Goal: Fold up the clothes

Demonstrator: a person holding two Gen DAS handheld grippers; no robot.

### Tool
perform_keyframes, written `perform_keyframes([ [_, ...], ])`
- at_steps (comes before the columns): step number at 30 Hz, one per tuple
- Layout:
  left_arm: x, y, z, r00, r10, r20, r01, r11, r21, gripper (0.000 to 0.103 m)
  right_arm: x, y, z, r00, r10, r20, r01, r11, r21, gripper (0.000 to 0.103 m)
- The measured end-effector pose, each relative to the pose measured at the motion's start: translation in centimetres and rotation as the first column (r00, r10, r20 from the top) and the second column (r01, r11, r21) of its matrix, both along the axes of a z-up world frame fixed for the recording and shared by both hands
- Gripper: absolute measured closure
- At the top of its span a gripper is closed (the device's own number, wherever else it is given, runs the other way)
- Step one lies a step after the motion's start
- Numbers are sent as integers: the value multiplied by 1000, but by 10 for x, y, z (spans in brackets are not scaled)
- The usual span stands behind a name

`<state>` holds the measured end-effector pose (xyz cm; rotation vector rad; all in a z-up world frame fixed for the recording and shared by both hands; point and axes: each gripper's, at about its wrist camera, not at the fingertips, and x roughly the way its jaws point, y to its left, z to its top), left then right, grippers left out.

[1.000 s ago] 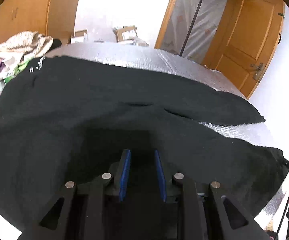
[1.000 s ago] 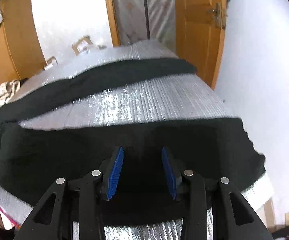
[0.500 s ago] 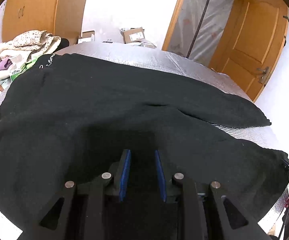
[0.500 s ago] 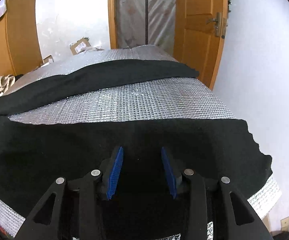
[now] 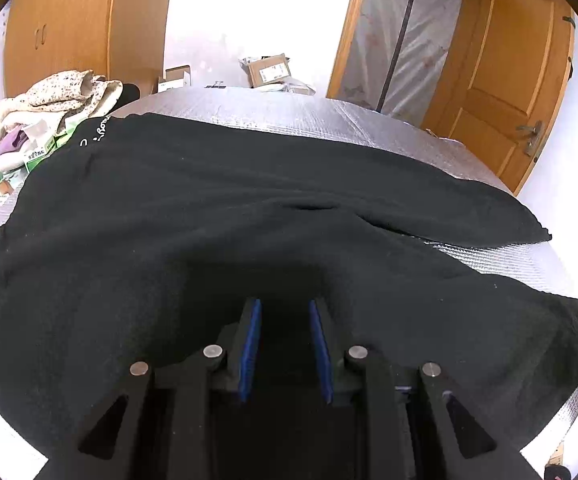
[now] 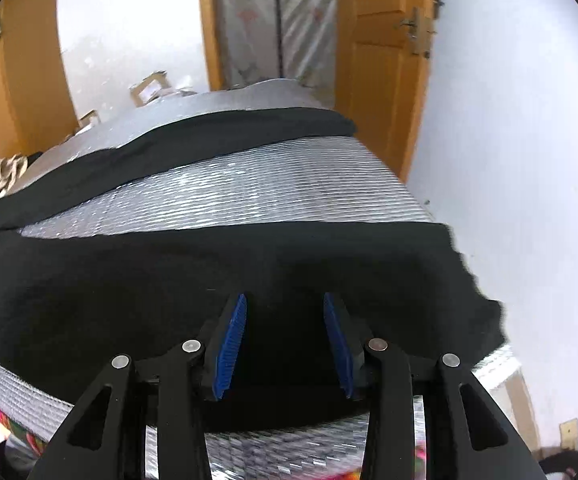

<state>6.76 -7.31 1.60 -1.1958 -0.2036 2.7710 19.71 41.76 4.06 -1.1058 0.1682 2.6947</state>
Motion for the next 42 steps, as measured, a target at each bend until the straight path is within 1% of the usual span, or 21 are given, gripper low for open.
perform_keyframes([
  [3, -1, 1, 1, 1000, -3, 2, 3, 1000, -12, 77, 0, 4, 5, 1000, -20, -14, 20, 1000, -1, 61],
  [6, -1, 1, 1, 1000, -3, 0, 3, 1000, -10, 77, -13, 0, 7, 1000, -9, -13, 9, 1000, -6, 61],
  [10, 12, -25, 5, 997, 77, -18, -77, 997, -6, 77, -34, 3, -3, 999, -15, 39, 14, 1000, 5, 61],
  [13, 22, -46, 9, 990, 139, -31, -139, 990, -3, 77, -34, 10, -3, 998, -49, 29, 49, 999, 8, 61],
  [15, 29, -59, 11, 983, 180, -40, -180, 984, 0, 77, -33, 8, 0, 998, -50, 26, 49, 999, 9, 61],
  [18, 40, -80, 15, 969, 241, -53, -241, 970, 5, 77, -31, -17, 9, 999, 39, -19, -40, 999, -16, 61],
  [20, 47, -93, 17, 958, 281, -61, -281, 960, 9, 77, -33, -37, 12, 993, 106, -48, -108, 993, -51, 61],
  [22, 57, -111, 15, 936, 345, -74, -345, 939, 16, 77, -40, -60, 13, 982, 175, -70, -181, 979, -90, 61],
  [24, 65, -129, 14, 911, 404, -79, -403, 915, 33, 77, -50, -80, 11, 969, 237, -71, -244, 964, -105, 61],
  [27, 74, -156, 14, 874, 479, -85, -475, 878, 60, 77, -60, -101, 6, 954, 294, -61, -299, 947, -116, 61],
  [28, 75, -165, 14, 861, 501, -86, -497, 865, 67, 75, -62, -106, 4, 951, 306, -56, -310, 943, -119, 61],
  [30, 72, -185, 10, 853, 520, -46, -513, 851, 111, 70, -64, -114, 0, 946, 322, -43, -325, 938, -124, 61],
  [37, 59, -196, 3, 857, 516, 2, -512, 851, 116, 69, -59, -121, -15, 942, 334, -14, -333, 933, -133, 61],
  [38, 57, -197, 3, 857, 515, 8, -512, 851, 117, 72, -58, -121, -14, 943, 334, -16, -333, 933, -135, 61],
  [39, 55, -199, 2, 858, 514, 15, -512, 851, 117, 76, -57, -121, -14, 942, 334, -18, -333, 933, -136, 61],
  [40, 56, -199, 1, 857, 515, 17, -513, 850, 120, 89, -56, -120, -13, 942, 334, -20, -333, 933, -138, 61],
  [41, 59, -199, 1, 857, 515, 14, -512, 849, 130, 99, -56, -120, -13, 942, 335, -21, -335, 932, -137, 61],
  [42, 62, -200, 1, 857, 515, 11, -511, 848, 140, 99, -54, -120, -12, 939, 342, -23, -342, 930, -136, 61],
])
